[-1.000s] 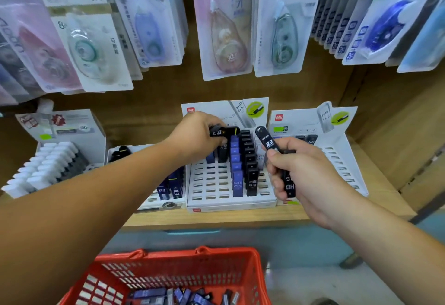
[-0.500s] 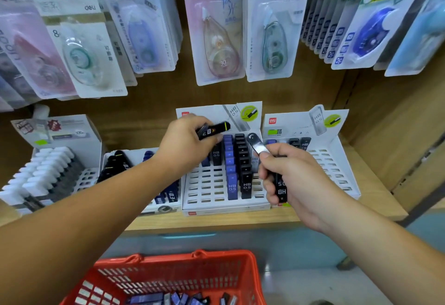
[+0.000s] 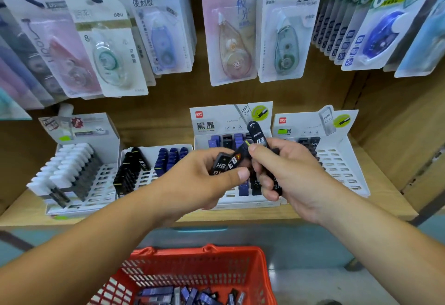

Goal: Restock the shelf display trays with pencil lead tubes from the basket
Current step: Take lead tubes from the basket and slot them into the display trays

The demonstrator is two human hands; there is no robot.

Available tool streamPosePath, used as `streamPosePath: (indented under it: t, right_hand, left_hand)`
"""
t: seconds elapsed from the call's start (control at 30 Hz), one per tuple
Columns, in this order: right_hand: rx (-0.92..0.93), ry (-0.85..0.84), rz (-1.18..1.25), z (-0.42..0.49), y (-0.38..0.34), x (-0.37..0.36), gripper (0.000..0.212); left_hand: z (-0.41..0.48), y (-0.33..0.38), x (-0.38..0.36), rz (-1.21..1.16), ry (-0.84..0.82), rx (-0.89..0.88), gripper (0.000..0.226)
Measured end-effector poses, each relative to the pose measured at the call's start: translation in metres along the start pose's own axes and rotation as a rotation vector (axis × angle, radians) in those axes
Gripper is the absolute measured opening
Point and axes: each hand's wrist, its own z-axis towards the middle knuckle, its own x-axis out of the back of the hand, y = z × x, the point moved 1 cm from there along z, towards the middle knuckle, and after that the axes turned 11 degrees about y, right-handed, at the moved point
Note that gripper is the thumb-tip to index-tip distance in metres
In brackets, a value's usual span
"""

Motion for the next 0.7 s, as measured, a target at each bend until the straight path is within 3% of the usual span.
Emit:
streamPosePath:
  t: [0.17,0.37,0.5,0.6,0.7]
  right_hand:
    - [-0.056,0.002,0.004,0.002,0.007,-0.01,0.023]
    - [-0.081,0.042,-0.044,0.004,0.008,-0.001,0.019]
    - [-0.075,0.151,-0.054,0.004,0.003,0.028,0.018]
    - [-0.086,0.329,-0.036,0.009,0.005,0.068,0.017]
    - [-0.085,0.463,-0.022,0.011,0.01,0.104,0.02]
  left_hand:
    - [-0.017,-0.01,0.017,-0.419,0.035,0.21,0.038]
    - [0.0,-0.017,0.019,-0.199,0.178,0.171,0.062]
    - [0.017,0.004,-0.005,0.017,0.197,0.114,0.043]
    - [0.032,0.023,-0.03,0.147,0.168,-0.01,0.021]
    - [0.058,0.037,-0.053,0.224,0.318,-0.179,0.014]
